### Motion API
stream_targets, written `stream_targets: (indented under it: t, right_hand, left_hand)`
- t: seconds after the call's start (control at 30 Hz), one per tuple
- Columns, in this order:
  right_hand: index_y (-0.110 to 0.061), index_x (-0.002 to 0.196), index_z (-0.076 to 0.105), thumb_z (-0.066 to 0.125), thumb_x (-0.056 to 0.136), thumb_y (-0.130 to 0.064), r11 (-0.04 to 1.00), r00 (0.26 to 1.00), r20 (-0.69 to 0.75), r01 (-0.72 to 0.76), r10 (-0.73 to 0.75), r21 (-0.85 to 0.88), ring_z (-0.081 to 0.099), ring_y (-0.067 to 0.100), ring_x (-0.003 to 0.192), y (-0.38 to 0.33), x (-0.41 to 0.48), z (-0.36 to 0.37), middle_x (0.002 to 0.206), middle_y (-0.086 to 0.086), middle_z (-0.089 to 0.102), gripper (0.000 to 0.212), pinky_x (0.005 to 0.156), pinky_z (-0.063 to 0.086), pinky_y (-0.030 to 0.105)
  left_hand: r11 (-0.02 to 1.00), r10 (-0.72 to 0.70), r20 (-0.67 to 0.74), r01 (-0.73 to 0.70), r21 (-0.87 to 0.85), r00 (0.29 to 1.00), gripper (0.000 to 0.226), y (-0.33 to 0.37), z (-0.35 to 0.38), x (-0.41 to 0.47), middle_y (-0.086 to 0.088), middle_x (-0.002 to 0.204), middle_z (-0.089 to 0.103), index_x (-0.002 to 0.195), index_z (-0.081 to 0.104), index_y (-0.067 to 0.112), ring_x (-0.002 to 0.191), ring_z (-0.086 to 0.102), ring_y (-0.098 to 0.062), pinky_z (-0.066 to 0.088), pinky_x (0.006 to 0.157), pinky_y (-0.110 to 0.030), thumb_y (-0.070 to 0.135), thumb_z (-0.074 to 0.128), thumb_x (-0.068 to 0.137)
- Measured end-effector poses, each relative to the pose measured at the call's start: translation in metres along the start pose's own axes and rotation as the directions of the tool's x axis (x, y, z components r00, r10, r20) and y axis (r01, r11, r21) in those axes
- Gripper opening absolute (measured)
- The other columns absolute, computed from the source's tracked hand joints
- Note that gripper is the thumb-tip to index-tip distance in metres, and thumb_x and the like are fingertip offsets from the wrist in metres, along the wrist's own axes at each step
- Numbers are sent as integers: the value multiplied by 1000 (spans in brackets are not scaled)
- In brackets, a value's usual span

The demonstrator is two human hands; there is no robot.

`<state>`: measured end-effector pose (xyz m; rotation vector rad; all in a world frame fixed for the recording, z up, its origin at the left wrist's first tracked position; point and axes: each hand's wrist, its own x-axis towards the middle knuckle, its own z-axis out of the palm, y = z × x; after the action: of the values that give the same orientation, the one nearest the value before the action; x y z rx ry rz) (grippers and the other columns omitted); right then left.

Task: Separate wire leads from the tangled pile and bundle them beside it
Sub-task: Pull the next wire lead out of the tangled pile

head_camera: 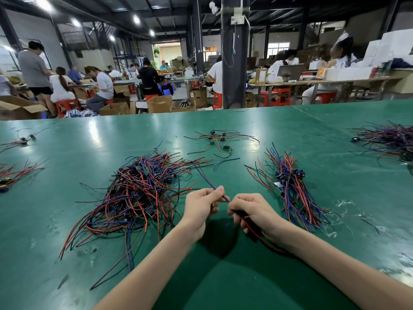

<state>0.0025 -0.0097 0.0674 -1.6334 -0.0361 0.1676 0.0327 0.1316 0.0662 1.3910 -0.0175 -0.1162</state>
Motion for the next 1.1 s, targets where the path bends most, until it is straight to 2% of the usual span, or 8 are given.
stream_targets:
  t: [0.1,0.2,0.3,0.5,0.73,0.9,1.0,1.1]
  right_hand:
    - [-10,60,59,56,86,-8,1000,1000,5,8,-8,17,39,14,35,0,0,-2,50,7,54,26,38,34,18]
    - [-10,59,59,56,86,-7,1000,1000,-2,12,-12,15,39,14,33,2,0,-2,50,9,54,27,36,34,17]
    - [-9,59,59,56,85,-5,999,1000,-16,21,-21,24,39,16,32,3,0,-2,50,10,54,26,35,34,17]
    - [-7,59,59,56,84,-3,999,999,-31,31,-30,42,38,16,32,6,3,-5,50,10,52,26,35,35,19]
    - [-7,61,59,56,83,-4,999,999,-29,39,-38,33,37,16,32,8,5,-5,50,9,52,23,35,34,19]
    - [-7,60,59,55,83,-3,999,998,-44,39,-38,23,37,17,32,10,7,-7,50,9,53,23,35,33,19]
    - [-6,61,59,55,83,-2,999,998,-55,42,-42,11,38,17,32,11,7,-10,49,9,53,23,35,34,20]
    - [-7,60,59,56,82,-2,999,998,-52,47,-47,2,38,17,33,11,7,-11,50,9,53,23,34,35,21]
  left_hand:
    - [987,-105,32,108,-117,994,24,3,1,0,-3,57,66,67,65,5,42,44,-6,38,44,-14,16,64,88]
    - [976,-151,25,153,-155,988,28,7,0,2,-4,58,66,67,66,6,41,48,-6,39,46,-16,18,59,92]
    - [986,-111,1,110,-124,994,27,10,-1,2,-2,60,68,70,67,6,45,55,-4,42,51,-16,18,58,93]
    - [983,-65,-116,43,-180,991,21,22,-11,8,0,59,69,74,68,4,44,54,-1,43,44,-11,14,61,91]
    - [948,-178,-108,141,-285,978,29,21,-19,16,-1,57,67,73,67,4,37,46,-3,42,41,-12,18,53,95]
    - [973,-86,-137,54,-222,987,24,19,-20,17,1,64,71,78,70,7,49,59,-1,46,47,-13,17,55,94]
    - [979,-52,-179,15,-205,983,18,21,-26,19,2,64,70,80,72,5,51,53,-4,45,46,-13,15,61,91]
    - [977,-65,-194,23,-213,979,22,20,-29,19,1,62,69,76,71,5,51,49,-5,45,44,-13,17,61,91]
